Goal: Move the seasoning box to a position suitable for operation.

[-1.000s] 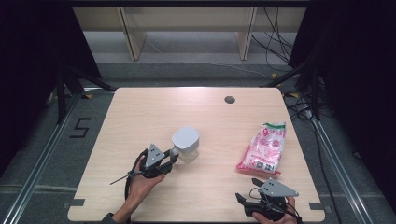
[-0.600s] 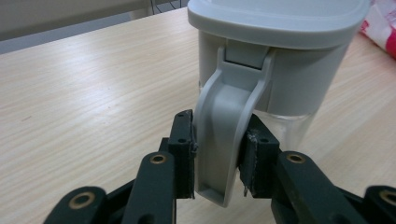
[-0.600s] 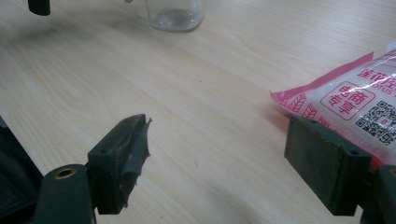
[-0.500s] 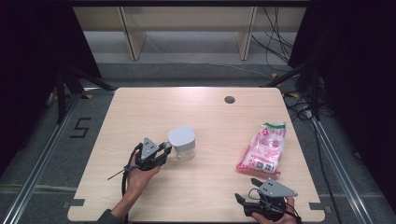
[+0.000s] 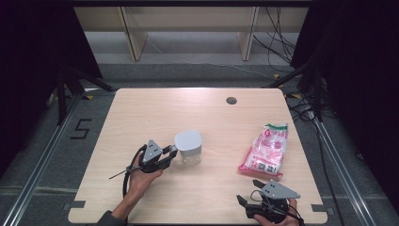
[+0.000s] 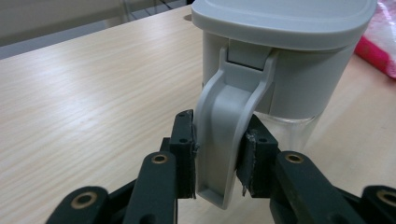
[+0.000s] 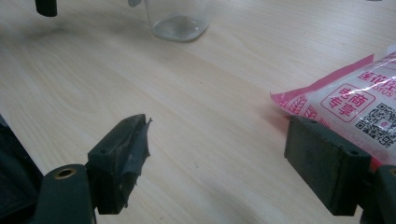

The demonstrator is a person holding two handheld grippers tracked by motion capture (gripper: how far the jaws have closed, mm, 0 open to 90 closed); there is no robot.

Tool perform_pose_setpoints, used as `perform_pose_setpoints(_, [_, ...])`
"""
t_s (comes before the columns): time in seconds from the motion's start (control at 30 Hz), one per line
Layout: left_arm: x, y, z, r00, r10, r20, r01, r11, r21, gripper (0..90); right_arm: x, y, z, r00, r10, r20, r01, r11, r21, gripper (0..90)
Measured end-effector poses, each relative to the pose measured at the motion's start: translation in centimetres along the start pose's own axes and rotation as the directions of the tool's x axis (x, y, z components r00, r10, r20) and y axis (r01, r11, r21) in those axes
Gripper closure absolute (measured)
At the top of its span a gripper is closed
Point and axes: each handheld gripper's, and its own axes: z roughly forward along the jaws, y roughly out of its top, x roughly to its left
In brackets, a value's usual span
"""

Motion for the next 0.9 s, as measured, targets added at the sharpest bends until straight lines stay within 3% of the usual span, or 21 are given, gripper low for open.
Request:
perform_pose_setpoints(0.2, [-1.3,0.0,-0.2,0.9974,0.03,0.066,-0.03,0.9995,0.003,69.3,-0.1,0.0,-0.1,0.9998,-0.013,0.014,0.013,1.0,-0.008,22.5])
perform_pose_setpoints(0.27, [-1.7,0.0,-0.3,0.9965,0.032,0.077,-0.032,0.9995,0.0,69.2,0.0,0.0,-0.1,1.0,0.005,0.008,-0.005,1.0,0.001,22.6])
perform_pose_setpoints(0.37, [-2.1,0.0,-0.3,0.9953,0.042,0.088,-0.042,0.9991,0.003,69.2,-0.1,0.0,-0.1,0.9998,-0.015,0.014,0.015,1.0,-0.008,22.6])
perform_pose_setpoints(0.6, [-2.8,0.0,-0.4,0.9906,0.056,0.125,-0.057,0.9984,0.004,69.2,0.0,0.0,-0.1,1.0,-0.001,0.001,0.001,1.0,-0.002,22.7])
perform_pose_setpoints(0.63, [-2.9,0.0,-0.4,0.9893,0.06,0.133,-0.061,0.9981,0.005,69.2,-0.1,0.0,-0.1,0.9996,-0.02,0.022,0.02,1.0,-0.01,22.7])
perform_pose_setpoints(0.77, [-3.3,-0.1,-0.4,0.9862,0.062,0.154,-0.063,0.998,-0.004,69.2,-0.1,0.0,-0.1,0.9997,-0.016,0.016,0.016,1.0,-0.009,22.7])
perform_pose_setpoints(0.8, [-3.5,-0.1,-0.4,0.9841,0.067,0.164,-0.066,0.9978,-0.006,69.2,-0.2,0.0,-0.1,0.9991,-0.035,0.022,0.035,0.999,-0.007,22.7])
perform_pose_setpoints(0.9, [-3.6,0.0,-0.4,0.9811,0.067,0.181,-0.068,0.9977,-0.003,69.2,0.0,0.0,-0.1,1.0,-0.003,0.007,0.003,1.0,0.0,22.7])
